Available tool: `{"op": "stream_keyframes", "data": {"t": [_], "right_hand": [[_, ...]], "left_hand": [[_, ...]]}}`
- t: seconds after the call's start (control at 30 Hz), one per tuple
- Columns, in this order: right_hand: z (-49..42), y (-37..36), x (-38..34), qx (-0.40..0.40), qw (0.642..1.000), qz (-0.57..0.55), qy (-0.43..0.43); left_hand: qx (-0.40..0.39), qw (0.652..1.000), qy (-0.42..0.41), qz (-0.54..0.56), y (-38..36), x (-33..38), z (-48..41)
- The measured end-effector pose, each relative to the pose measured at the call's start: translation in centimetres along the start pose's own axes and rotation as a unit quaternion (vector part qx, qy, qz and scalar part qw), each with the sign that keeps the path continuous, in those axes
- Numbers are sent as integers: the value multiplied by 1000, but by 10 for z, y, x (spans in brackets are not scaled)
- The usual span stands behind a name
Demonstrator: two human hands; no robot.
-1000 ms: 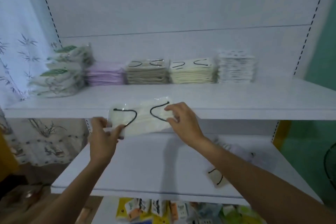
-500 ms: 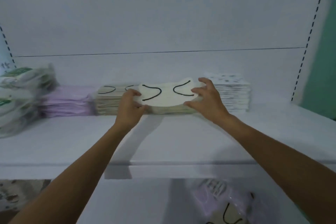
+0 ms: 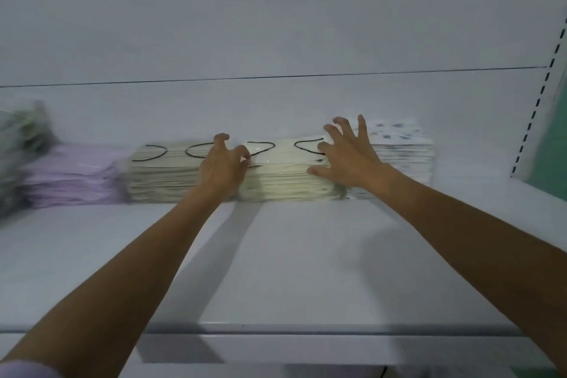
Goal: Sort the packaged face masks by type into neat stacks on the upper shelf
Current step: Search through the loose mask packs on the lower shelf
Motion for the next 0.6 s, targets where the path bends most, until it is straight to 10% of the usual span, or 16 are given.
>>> {"op": "stream_keyframes", "data": {"t": [0.33, 0.6], "right_hand": [[49, 21, -62, 117, 975, -141, 122], [154, 49, -131, 142, 931, -334, 41]], "left_hand": [[37, 998, -41, -23, 28, -5, 65], [39, 993, -92, 63, 60, 12, 199]]}}
Point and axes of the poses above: each hand's wrist, its own z-axis away from the middle knuckle, its own y-axis out of the back of the hand, x = y × z, the point moved 7 cm from there along -z, towards the middle knuckle, and after that the axes turned 14 degrees about -z, right-handed, at the moved point
